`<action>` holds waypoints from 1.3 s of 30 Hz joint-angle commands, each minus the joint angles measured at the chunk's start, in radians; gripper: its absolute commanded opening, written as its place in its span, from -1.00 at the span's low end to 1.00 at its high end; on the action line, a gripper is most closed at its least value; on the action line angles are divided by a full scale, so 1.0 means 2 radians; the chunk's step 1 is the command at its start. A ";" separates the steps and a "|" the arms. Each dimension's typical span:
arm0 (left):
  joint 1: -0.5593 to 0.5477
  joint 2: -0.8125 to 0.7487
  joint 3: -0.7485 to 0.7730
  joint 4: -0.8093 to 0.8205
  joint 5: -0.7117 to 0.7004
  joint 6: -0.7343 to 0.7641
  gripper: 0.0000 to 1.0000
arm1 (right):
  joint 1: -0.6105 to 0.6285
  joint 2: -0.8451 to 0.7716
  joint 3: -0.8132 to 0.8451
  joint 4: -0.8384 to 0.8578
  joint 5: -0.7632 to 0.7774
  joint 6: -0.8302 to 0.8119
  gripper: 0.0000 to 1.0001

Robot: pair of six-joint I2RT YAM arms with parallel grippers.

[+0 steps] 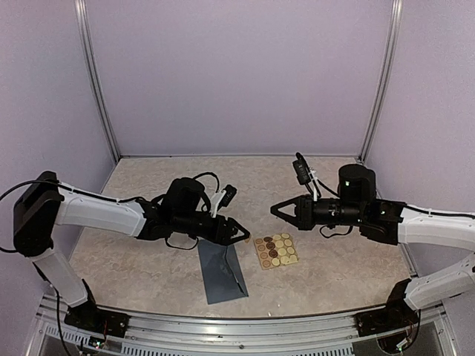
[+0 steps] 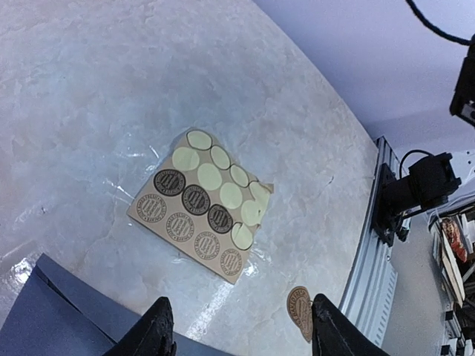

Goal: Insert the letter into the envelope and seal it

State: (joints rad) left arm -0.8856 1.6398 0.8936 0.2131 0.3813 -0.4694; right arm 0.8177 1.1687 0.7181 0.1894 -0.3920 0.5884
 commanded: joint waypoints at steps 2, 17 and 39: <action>0.009 0.061 0.033 -0.044 -0.010 0.039 0.18 | -0.003 -0.016 -0.012 -0.008 0.015 0.004 -1.00; 0.024 0.081 -0.032 -0.059 -0.081 0.038 0.23 | 0.000 0.024 0.001 -0.019 -0.015 -0.028 -1.00; 0.008 -0.126 -0.255 0.036 -0.108 -0.182 0.25 | 0.032 0.134 0.022 0.005 -0.056 -0.044 -1.00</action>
State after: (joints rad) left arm -0.8413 1.4349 0.4259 0.2687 0.1566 -0.7391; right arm 0.8509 1.3899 0.7292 0.1646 -0.4553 0.5129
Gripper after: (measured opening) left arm 0.626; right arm 0.003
